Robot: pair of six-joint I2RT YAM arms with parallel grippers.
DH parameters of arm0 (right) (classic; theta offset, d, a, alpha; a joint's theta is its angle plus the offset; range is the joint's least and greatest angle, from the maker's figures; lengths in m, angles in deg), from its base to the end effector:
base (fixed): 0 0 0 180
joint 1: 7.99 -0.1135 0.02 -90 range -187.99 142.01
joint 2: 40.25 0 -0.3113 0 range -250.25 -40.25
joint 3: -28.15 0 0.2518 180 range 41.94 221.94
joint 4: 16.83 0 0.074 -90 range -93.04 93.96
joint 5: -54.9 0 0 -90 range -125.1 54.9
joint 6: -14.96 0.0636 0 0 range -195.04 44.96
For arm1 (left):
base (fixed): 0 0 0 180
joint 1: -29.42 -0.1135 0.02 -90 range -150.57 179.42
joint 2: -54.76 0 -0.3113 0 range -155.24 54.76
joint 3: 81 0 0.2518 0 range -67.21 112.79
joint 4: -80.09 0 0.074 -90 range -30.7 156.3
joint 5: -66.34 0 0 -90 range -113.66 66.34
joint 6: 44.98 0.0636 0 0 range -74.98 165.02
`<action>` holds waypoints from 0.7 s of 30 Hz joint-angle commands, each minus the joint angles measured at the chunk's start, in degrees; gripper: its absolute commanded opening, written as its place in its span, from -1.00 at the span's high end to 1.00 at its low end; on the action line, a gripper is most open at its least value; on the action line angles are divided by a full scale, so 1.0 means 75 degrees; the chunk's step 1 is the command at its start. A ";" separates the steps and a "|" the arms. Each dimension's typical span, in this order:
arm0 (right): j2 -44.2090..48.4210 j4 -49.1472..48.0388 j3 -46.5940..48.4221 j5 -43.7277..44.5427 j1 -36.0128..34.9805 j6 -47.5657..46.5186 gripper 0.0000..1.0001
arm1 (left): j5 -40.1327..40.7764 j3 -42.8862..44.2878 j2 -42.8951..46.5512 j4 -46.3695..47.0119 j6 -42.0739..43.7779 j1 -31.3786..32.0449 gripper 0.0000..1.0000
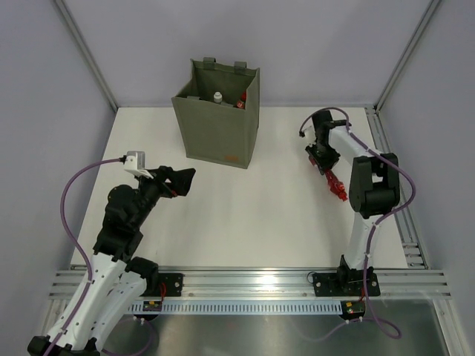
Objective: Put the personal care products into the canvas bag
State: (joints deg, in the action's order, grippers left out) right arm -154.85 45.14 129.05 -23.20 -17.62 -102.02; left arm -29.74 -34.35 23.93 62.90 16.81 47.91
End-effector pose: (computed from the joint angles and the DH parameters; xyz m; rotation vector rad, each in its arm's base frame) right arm 0.4241 0.0587 0.2049 -0.8763 2.7701 -0.3544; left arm 0.1232 -0.0483 0.3384 -0.0542 1.6406 -0.7143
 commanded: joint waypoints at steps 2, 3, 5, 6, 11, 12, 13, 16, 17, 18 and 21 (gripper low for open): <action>-0.0561 0.1483 0.0723 -0.4188 0.1337 0.0715 0.77 | -0.0102 0.0025 0.0126 0.0289 -0.0083 -0.0015 -0.98; -0.0690 0.1706 0.0864 -0.4618 0.1644 0.0819 0.79 | -0.0114 0.0013 0.0138 0.0336 -0.0094 -0.0015 -0.98; -0.1019 0.1954 0.1018 -0.5125 0.1950 0.0797 0.81 | -0.0173 -0.0022 0.0114 0.0394 -0.0153 -0.0015 -0.98; -0.1089 0.1966 0.0995 -0.5207 0.1998 0.0785 0.81 | -0.0208 -0.0034 0.0091 0.0395 -0.0165 -0.0015 -0.98; -0.1184 0.1989 0.1194 -0.5896 0.2127 0.0925 1.00 | -0.0383 0.0001 -0.0038 0.0652 -0.0200 -0.0015 -0.98; -0.1196 0.2001 0.1229 -0.6085 0.2197 0.0972 1.00 | -0.0407 0.0001 -0.0038 0.0664 -0.0223 -0.0015 -0.98; -0.1207 0.2025 0.1287 -0.6504 0.2233 0.0996 1.00 | -0.0407 0.0001 -0.0026 0.0664 -0.0247 -0.0015 -0.98; -0.1196 0.2118 0.1334 -0.7593 0.2350 0.1078 1.00 | -0.0407 -0.0080 0.0090 0.0664 -0.0329 -0.0015 -0.98; -0.1184 0.2118 0.1323 -0.7900 0.2385 0.1101 1.00 | -0.0407 -0.0081 0.0126 0.0664 -0.0352 -0.0015 -0.98; -0.1184 0.2153 0.1311 -0.8216 0.2397 0.1113 1.00 | -0.0419 -0.0150 0.0149 0.0699 -0.0387 -0.0015 -0.98; -0.1231 0.2178 0.1183 -0.9622 0.2385 0.1148 1.00 | -0.0407 -0.0280 0.0278 0.0816 -0.0469 -0.0015 -0.98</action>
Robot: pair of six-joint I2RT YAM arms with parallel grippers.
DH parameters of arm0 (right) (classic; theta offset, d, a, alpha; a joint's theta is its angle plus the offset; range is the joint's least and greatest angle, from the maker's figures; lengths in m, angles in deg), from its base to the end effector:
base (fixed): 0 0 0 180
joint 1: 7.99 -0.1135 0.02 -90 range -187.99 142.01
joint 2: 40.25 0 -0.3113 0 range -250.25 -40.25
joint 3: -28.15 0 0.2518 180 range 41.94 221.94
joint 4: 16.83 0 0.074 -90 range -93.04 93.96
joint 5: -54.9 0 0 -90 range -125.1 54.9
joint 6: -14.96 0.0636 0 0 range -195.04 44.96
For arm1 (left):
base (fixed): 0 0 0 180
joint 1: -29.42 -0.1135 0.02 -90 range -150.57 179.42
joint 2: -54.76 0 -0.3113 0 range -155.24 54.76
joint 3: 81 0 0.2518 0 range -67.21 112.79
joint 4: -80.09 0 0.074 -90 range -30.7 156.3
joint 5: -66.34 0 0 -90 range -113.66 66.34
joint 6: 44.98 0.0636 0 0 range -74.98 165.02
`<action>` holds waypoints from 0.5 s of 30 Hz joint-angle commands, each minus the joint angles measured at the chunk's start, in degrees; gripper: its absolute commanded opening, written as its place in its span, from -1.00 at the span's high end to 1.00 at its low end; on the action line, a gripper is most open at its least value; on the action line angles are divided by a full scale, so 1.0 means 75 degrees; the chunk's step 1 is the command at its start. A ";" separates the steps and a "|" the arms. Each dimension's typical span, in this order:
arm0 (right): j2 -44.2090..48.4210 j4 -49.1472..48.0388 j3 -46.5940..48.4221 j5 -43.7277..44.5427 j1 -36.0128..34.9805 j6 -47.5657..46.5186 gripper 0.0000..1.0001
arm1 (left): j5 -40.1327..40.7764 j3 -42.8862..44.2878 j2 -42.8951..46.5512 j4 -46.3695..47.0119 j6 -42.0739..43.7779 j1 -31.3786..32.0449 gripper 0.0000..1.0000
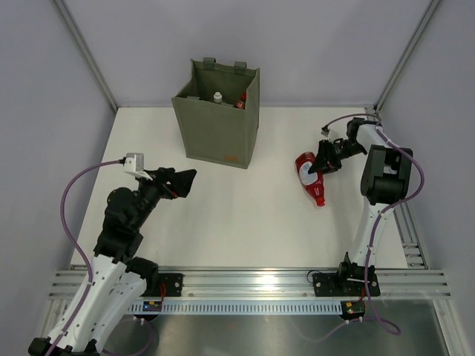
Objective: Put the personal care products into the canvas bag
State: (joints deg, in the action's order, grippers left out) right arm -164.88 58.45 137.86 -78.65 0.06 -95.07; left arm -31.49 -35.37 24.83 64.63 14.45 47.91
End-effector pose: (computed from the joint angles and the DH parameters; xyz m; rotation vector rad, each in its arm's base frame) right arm 0.4416 -0.0182 0.1847 -0.2865 2.7489 1.0722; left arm 0.1202 -0.0493 0.3375 -0.0596 1.6194 -0.7747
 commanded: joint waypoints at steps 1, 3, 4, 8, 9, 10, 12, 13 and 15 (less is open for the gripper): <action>0.0118 0.0367 -0.0120 -0.2894 0.0028 0.0233 1.00 | -0.0186 -0.0236 0.0194 0.0633 -0.0213 -0.0015 -0.98; 0.0177 0.0135 -0.0342 -0.3390 0.0016 0.0373 1.00 | -0.0198 -0.0307 0.0252 0.0703 -0.0260 -0.0015 -0.98; 0.0247 0.0052 -0.0390 -0.3822 0.0016 0.0420 1.00 | -0.0197 -0.0365 0.0264 0.0715 -0.0307 -0.0015 -0.98; 0.0610 0.0168 -0.0157 -0.4482 -0.0066 0.0362 1.00 | -0.0198 -0.0448 0.0358 0.0797 -0.0436 -0.0015 -0.98; 0.0820 0.0319 0.0180 -0.4552 -0.0101 0.0339 1.00 | -0.0163 -0.0459 0.0381 0.0797 -0.0459 -0.0015 -0.98; 0.0926 0.0401 0.0392 -0.4692 -0.0148 0.0327 1.00 | -0.0127 -0.0471 0.0440 0.0786 -0.0471 -0.0015 -0.98; 0.1149 0.0461 0.1267 -0.4682 -0.0369 0.0549 1.00 | -0.0046 -0.0460 0.0452 0.0727 -0.0471 -0.0015 -0.98; 0.1359 0.0403 0.1586 -0.4624 -0.0464 0.0689 1.00 | -0.0033 -0.0471 0.0452 0.0715 -0.0460 -0.0015 -0.98; 0.1640 -0.0190 0.2544 -0.4402 -0.0779 0.1472 1.00 | 0.0013 -0.0448 0.0452 0.0657 -0.0460 -0.0015 -0.98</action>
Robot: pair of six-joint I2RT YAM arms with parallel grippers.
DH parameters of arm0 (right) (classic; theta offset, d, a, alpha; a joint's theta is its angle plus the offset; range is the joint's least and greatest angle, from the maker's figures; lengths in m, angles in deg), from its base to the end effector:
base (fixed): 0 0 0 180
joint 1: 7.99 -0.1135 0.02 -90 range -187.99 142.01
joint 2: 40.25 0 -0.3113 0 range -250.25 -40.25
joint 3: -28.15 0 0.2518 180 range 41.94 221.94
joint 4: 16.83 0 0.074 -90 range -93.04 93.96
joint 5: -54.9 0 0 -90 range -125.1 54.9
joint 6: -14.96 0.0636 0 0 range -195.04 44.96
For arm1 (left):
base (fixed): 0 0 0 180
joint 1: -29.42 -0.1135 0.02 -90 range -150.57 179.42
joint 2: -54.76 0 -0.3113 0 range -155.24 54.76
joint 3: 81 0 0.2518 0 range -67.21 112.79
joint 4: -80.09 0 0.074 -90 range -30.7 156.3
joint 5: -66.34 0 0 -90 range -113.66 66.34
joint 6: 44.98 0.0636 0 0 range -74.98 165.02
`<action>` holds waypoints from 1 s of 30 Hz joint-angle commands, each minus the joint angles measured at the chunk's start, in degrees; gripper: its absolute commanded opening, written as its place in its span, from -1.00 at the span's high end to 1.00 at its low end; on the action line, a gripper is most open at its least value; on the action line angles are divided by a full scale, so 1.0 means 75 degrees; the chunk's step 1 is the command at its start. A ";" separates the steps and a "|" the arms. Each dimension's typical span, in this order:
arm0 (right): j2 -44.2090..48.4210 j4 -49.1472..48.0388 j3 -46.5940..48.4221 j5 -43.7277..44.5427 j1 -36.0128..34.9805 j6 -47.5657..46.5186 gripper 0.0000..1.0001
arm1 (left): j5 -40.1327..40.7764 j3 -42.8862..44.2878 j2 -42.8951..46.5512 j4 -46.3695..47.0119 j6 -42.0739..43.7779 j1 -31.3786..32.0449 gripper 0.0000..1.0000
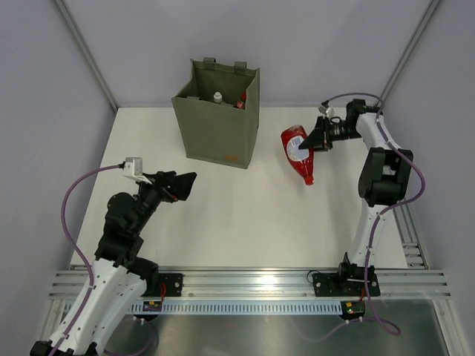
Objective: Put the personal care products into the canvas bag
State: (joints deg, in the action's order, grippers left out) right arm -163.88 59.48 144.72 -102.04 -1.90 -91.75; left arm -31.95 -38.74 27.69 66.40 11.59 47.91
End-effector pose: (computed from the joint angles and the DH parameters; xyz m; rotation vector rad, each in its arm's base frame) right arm 0.4574 0.0101 0.2435 -0.3116 2.3657 1.5180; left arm 0.1135 -0.0476 0.3247 -0.0900 1.6020 -0.8233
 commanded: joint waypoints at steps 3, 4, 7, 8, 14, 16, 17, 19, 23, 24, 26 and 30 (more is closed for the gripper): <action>0.1788 -0.2022 0.2604 -0.0944 -0.0881 0.2914 1.00 | 0.0156 0.0013 0.0117 0.0327 -0.0054 -0.0015 -0.98; 0.1789 -0.2414 0.2887 -0.0664 -0.1265 0.3302 1.00 | 0.0168 0.0013 0.0140 0.0304 -0.0043 -0.0015 -0.98; 0.1264 -0.2945 0.4572 0.0190 -0.1910 0.4405 1.00 | 0.0239 0.0048 0.0234 0.0198 0.0004 -0.0015 -0.98; 0.1123 -0.3050 0.4937 0.0450 -0.2099 0.4454 1.00 | 0.0250 0.0048 0.0258 0.0128 0.0027 -0.0015 -0.98; -0.0283 -0.4232 0.7446 0.2500 -0.3118 0.5098 1.00 | 0.0379 0.0048 0.0445 -0.0001 -0.0043 -0.0015 -0.98; -0.0484 -0.5332 0.7390 0.3341 -0.3237 0.5355 1.00 | 0.0403 0.0071 0.0562 -0.0059 -0.0101 -0.0015 -0.97; -0.0554 -0.5638 0.7366 0.3602 -0.3365 0.5380 1.00 | 0.0438 0.0071 0.0609 -0.0269 -0.0113 -0.0015 -0.98; -0.0905 -0.6214 0.7658 0.4280 -0.3495 0.5427 1.00 | 0.0532 0.0060 0.0749 -0.0411 -0.0206 -0.0015 -0.98; -0.1397 -0.7266 0.7823 0.5664 -0.3741 0.5171 1.00 | 0.0614 0.0001 0.0914 -0.0540 -0.0440 -0.0015 -0.98; -0.1677 -0.7305 0.7985 0.6143 -0.3857 0.4926 1.00 | 0.0614 0.0001 0.0926 -0.0552 -0.0545 -0.0015 -0.98; -0.1820 -0.7398 0.7976 0.6171 -0.3999 0.3941 1.00 | 0.0602 -0.0011 0.0926 -0.0564 -0.0617 -0.0015 -0.98; -0.1364 -0.7422 0.7285 0.5574 -0.4198 0.3389 0.83 | 0.0649 -0.0104 0.0902 -0.0541 -0.0687 -0.0015 -0.98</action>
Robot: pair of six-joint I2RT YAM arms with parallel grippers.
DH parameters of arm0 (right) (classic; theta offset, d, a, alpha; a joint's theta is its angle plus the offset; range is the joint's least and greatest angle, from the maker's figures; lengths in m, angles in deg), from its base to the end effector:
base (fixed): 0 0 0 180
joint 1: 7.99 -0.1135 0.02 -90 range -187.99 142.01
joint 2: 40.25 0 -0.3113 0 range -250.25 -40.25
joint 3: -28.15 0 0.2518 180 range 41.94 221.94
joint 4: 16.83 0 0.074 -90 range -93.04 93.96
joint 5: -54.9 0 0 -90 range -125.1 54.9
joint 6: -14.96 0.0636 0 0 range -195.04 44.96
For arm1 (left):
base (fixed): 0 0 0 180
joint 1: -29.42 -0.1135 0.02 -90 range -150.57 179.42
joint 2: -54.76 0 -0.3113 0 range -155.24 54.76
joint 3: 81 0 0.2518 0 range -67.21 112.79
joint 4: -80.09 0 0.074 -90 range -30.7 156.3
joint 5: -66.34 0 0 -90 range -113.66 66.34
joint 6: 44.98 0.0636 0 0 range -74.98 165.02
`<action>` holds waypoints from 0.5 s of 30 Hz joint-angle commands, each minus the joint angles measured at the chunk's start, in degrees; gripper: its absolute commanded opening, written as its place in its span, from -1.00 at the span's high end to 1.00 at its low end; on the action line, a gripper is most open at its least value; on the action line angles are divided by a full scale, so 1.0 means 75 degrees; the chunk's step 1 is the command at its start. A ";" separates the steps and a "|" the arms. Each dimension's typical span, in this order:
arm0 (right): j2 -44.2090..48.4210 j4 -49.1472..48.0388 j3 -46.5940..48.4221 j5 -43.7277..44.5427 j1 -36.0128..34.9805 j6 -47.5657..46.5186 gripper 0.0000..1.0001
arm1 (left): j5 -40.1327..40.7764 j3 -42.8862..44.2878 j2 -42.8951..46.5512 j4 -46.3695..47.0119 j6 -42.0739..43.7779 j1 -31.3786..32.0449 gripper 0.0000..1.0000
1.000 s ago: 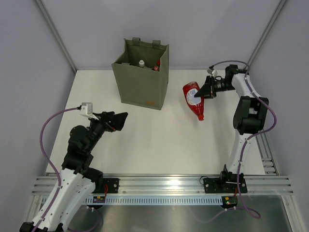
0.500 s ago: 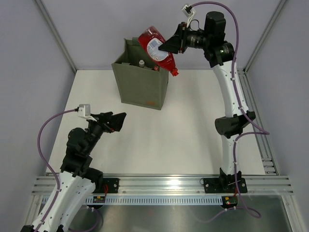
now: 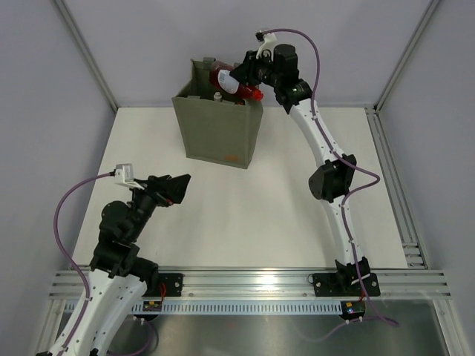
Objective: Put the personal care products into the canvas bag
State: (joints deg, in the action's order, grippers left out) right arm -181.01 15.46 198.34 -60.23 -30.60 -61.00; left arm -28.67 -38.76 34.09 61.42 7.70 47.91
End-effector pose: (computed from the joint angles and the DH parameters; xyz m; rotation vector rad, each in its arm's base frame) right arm 0.5544 0.2602 0.4276 -0.4712 1.6161 0.8410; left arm 0.0932 -0.0370 0.3229 -0.1866 1.5696 -0.8384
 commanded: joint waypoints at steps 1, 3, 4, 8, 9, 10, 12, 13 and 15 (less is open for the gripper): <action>0.0991 -0.1588 0.0043 -0.0048 -0.0418 -0.0735 0.64 | 0.0212 -0.0136 0.0048 0.0228 -0.0192 -0.0015 -0.98; 0.1085 -0.1506 0.0088 -0.0177 -0.0477 -0.0934 0.43 | 0.0200 -0.0230 -0.0033 0.0416 -0.0227 -0.0015 -0.98; 0.1132 -0.1483 0.0054 -0.0177 -0.0501 -0.0935 0.34 | 0.0188 -0.0254 -0.0057 0.0463 -0.0227 -0.0015 -0.98; 0.1273 -0.1284 -0.0005 -0.0119 -0.0583 -0.1122 -0.18 | 0.0060 -0.0336 -0.0419 0.0604 -0.0157 -0.0015 -0.98; 0.1285 -0.1237 -0.0005 -0.0107 -0.0583 -0.1204 -0.51 | 0.0025 -0.0347 -0.0490 0.0778 -0.0145 -0.0015 -0.98; 0.1297 -0.1109 0.0018 -0.0119 -0.0583 -0.1239 -0.62 | -0.0045 -0.0336 -0.0549 0.0827 -0.0110 -0.0015 -0.98; 0.1390 -0.0967 0.0030 -0.0095 -0.0595 -0.1403 -0.73 | -0.0093 -0.0324 -0.0701 0.0909 -0.0063 -0.0015 -0.98; 0.1553 -0.0816 0.0053 -0.0107 -0.0571 -0.1450 -0.76 | -0.0116 -0.0313 -0.0736 0.0921 -0.0005 -0.0015 -0.98; 0.1822 -0.0628 0.0030 -0.0328 -0.0490 -0.1754 -0.80 | -0.0116 -0.0254 -0.0807 0.0816 0.0159 -0.0015 -0.98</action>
State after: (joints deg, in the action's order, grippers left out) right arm -173.52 11.26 196.92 -60.49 -34.91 -70.20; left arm -28.63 -41.34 28.67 63.45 7.06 47.91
